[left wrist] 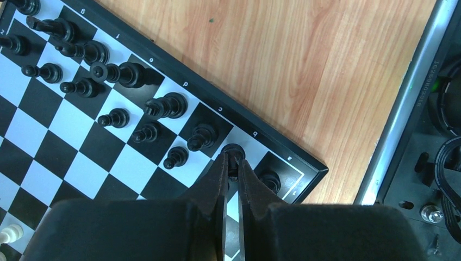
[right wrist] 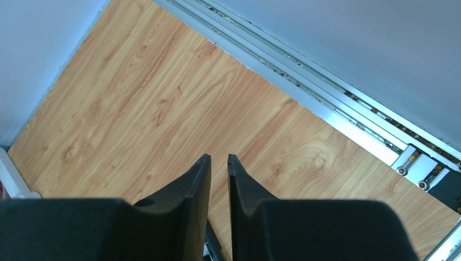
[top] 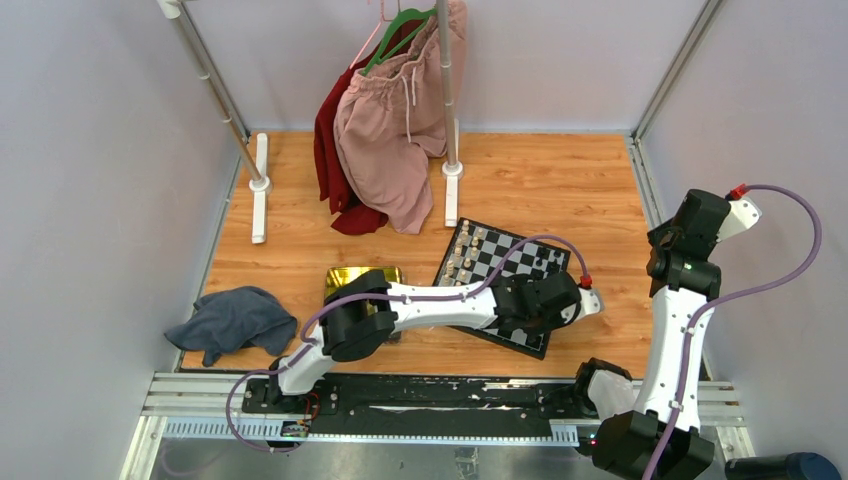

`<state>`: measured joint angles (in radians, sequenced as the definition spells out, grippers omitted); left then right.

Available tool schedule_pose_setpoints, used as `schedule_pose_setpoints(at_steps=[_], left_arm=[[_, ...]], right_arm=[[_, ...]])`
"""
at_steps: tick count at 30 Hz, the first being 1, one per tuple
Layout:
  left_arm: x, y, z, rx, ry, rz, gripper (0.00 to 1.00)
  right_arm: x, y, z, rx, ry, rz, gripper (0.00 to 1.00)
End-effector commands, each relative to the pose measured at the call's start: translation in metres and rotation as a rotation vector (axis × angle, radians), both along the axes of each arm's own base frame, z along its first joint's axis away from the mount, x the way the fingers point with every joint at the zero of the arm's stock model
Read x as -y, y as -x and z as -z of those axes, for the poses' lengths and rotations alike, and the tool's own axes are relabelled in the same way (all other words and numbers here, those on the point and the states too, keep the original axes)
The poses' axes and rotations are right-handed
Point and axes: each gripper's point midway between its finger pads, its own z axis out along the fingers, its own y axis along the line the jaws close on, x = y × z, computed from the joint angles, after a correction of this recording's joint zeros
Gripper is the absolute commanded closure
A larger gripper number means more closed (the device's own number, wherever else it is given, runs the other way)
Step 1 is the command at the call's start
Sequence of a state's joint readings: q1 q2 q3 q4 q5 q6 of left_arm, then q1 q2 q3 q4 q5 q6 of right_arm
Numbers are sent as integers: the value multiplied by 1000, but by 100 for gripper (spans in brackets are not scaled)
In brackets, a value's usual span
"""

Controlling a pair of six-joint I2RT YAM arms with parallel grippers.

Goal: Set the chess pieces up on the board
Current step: Place the chess piece on the chessboard.

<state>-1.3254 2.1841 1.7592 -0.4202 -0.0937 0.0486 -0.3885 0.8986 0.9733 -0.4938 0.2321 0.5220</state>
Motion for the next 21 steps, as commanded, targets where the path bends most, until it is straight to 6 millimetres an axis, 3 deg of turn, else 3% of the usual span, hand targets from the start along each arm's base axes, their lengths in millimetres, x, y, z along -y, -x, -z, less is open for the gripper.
schedule_pose_setpoints(at_steps=[1, 21], left_arm=[[-1, -4, 18, -20, -13, -16, 100], [-5, -2, 26, -73, -32, -27, 100]], right_arm=[[3, 2, -8, 15, 16, -1, 78], [3, -3, -3, 10, 15, -10, 78]])
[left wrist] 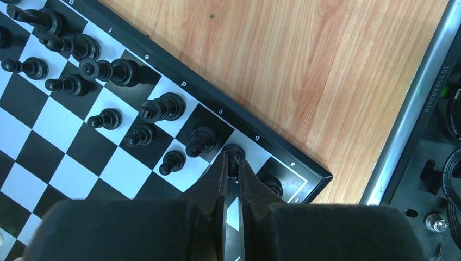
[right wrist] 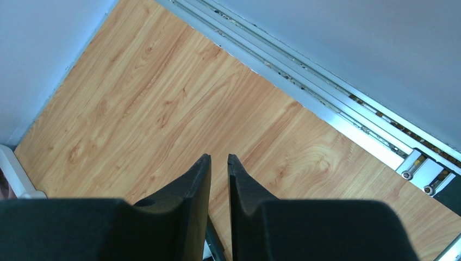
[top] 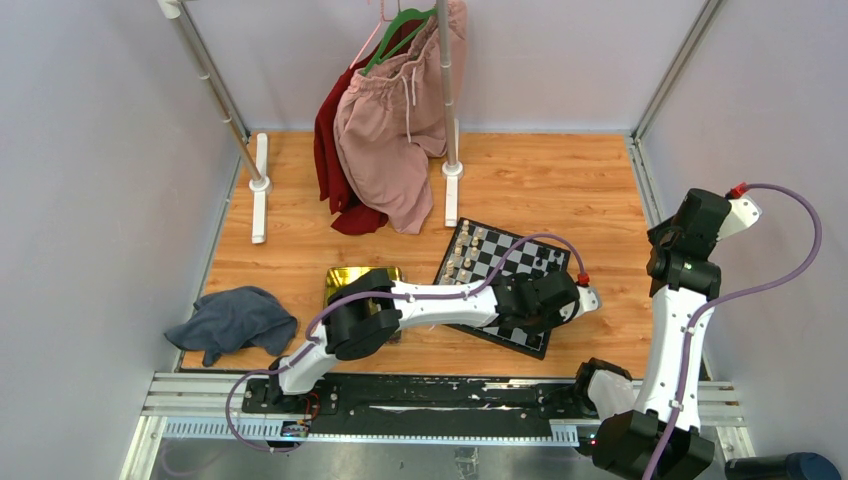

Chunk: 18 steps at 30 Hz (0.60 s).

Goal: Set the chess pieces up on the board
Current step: Place the chess piece on the chessboard.

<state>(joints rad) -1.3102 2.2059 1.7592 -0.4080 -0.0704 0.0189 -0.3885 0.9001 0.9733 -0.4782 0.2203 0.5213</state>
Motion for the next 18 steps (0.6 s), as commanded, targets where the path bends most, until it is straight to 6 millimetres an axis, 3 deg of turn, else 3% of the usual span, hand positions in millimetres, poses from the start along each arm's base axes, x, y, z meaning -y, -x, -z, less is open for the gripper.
schedule_pose_setpoints(at_steps=[1, 18], left_arm=[[-7, 2, 15, -37, -36, -4, 100], [-16, 3, 19, -70, -78, -26, 100]], right_arm=[[3, 0, 0, -4, 14, -1, 78], [2, -5, 4, -13, 12, -11, 78]])
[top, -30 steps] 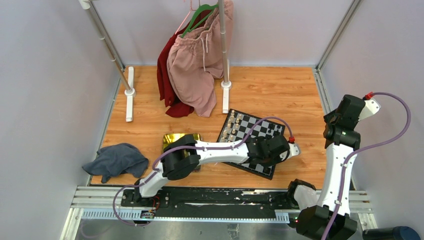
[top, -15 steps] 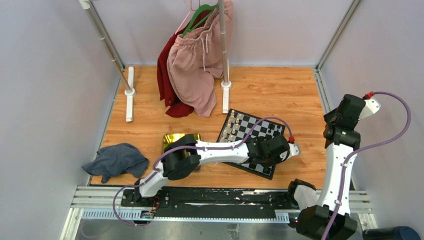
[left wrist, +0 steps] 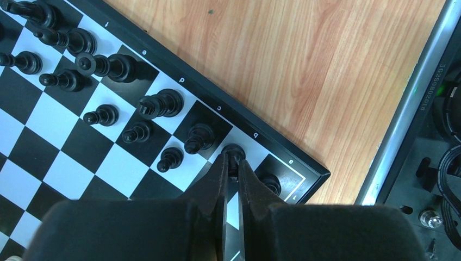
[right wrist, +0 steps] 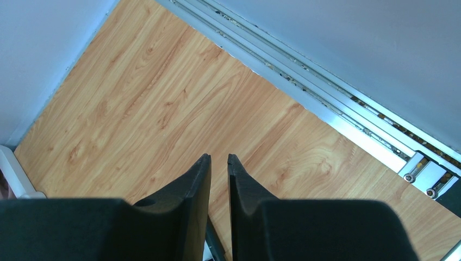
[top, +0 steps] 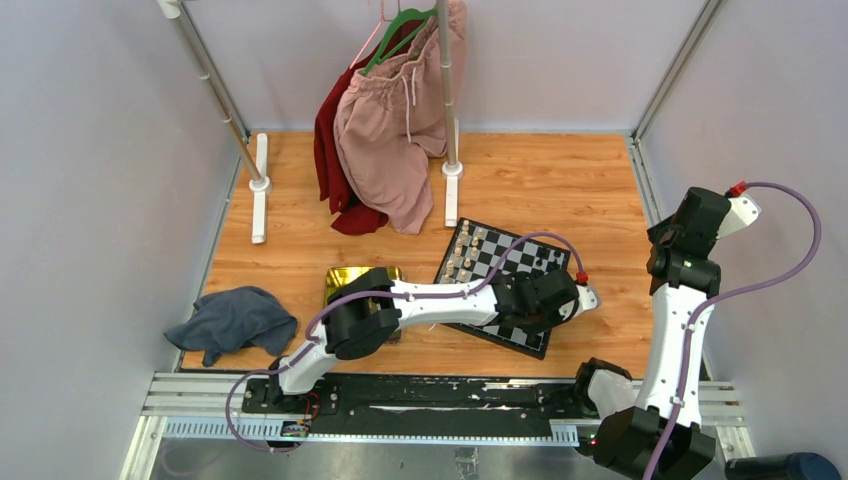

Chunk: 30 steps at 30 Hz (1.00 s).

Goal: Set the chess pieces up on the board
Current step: Place the chess piece on the chessboard.

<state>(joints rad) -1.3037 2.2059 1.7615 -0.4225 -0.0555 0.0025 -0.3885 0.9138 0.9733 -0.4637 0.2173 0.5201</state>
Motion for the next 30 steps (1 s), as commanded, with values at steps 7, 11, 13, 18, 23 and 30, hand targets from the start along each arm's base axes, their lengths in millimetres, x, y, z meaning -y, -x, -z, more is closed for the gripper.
schedule_pose_setpoints(at_steps=[7, 11, 13, 18, 23, 30], left_arm=[[-16, 5, 22, -66, -86, -23, 100], [-17, 6, 23, -68, -94, -25, 100], [-17, 6, 24, -72, -97, -25, 100], [-16, 9, 26, -89, -97, -20, 95], [-12, 10, 26, -96, -91, -16, 91], [-9, 13, 26, -116, -86, -5, 87]], right_arm=[[0, 0, 5, -13, 10, -9, 78], [0, 0, 5, -11, 7, -11, 78], [-1, 0, 6, -12, 7, -13, 78], [-1, 0, 7, -13, 4, -14, 78], [-2, 1, 8, -17, 4, -17, 78], [-2, 1, 8, -18, 6, -16, 78]])
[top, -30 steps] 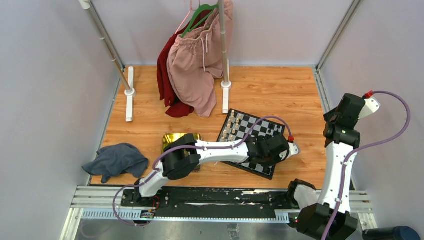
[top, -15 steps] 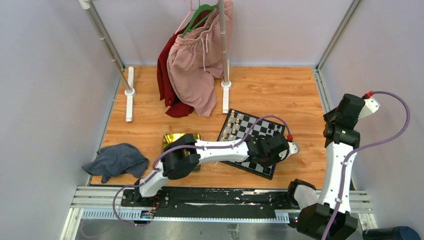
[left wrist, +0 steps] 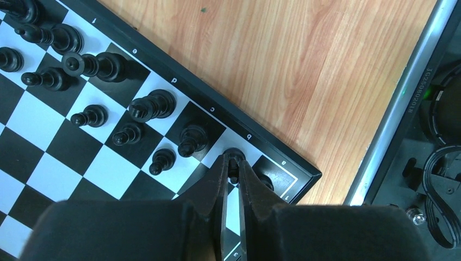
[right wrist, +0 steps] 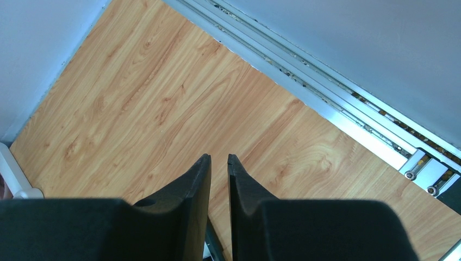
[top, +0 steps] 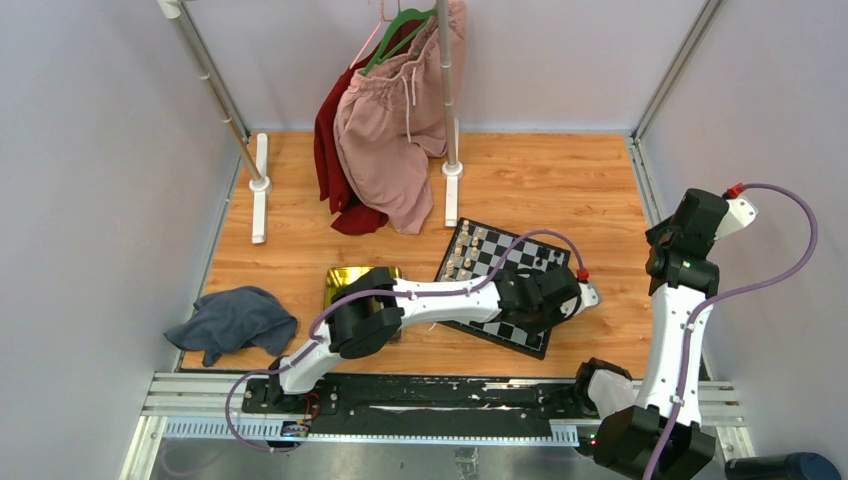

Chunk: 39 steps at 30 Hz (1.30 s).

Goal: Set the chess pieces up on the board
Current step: Place the chess piece on the chessboard.

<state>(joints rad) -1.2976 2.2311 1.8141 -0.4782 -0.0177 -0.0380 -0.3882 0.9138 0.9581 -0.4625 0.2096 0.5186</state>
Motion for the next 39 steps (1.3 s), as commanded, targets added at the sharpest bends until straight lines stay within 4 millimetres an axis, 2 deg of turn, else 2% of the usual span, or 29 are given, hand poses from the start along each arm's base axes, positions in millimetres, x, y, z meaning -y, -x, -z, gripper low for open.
schedule_pose_setpoints(at_steps=[1, 4, 10, 12, 25, 39], left_arm=[[-10, 8, 25, -57, -74, 10, 87], [-11, 7, 24, -56, -76, 8, 85], [-13, 5, 25, -52, -83, 0, 62], [-14, 4, 25, -49, -84, -2, 58], [-7, -9, 16, -13, -51, -33, 58], [-3, -12, -9, -7, -4, -60, 63]], right_arm=[[0, 1, 1, -6, 13, -8, 78], [0, 0, 2, -5, 12, -8, 78], [0, 0, 2, -4, 12, -8, 78], [0, -1, 2, -5, 11, -11, 78], [0, -3, 3, -6, 11, -14, 78], [1, -7, 1, -8, 19, -19, 78]])
